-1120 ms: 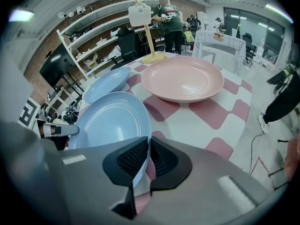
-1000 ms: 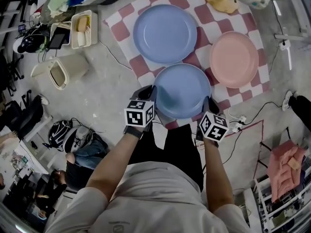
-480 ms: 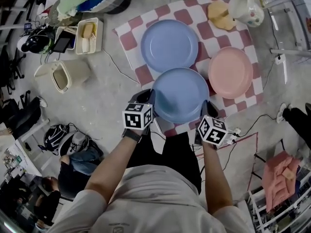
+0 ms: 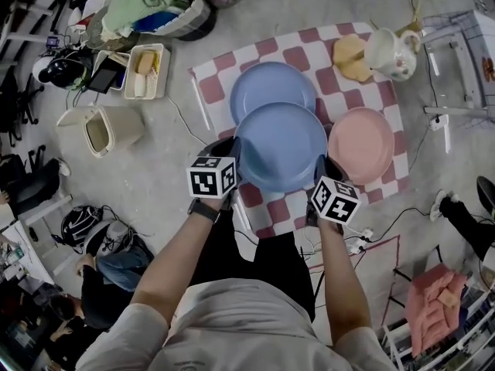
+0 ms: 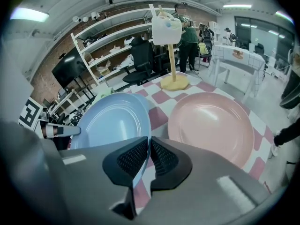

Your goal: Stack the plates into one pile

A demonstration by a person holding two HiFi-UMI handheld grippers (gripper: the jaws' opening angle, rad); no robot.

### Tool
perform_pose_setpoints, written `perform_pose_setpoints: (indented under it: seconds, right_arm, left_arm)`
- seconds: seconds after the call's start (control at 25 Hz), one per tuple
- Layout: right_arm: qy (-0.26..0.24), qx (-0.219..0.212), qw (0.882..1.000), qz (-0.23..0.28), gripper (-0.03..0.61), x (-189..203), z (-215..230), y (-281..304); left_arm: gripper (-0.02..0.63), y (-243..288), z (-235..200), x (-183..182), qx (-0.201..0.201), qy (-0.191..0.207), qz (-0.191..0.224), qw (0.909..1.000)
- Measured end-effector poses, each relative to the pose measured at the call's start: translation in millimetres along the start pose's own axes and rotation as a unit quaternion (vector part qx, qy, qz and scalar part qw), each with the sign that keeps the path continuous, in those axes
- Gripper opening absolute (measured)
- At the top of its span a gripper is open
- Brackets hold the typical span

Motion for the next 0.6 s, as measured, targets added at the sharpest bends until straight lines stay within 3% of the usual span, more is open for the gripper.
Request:
perform_pose_setpoints:
  seconds: [0.6]
  right_arm:
    - [0.011,-0.013,1.0,0.013,0.031,-62.0,-23.9,73.9]
  left_arm:
    - [0.021,45.4,-47.8,-74.4,-0.031,-0.051,0.025,0.9979]
Point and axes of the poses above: the fingertips, and each gripper's own axes: y forward along the fingers, z to its right, x out of its underside, the point moved 1 cm from there along -y, backward along the fingers, and after that the axes turned 4 degrees about y, right-handed, at the moved point
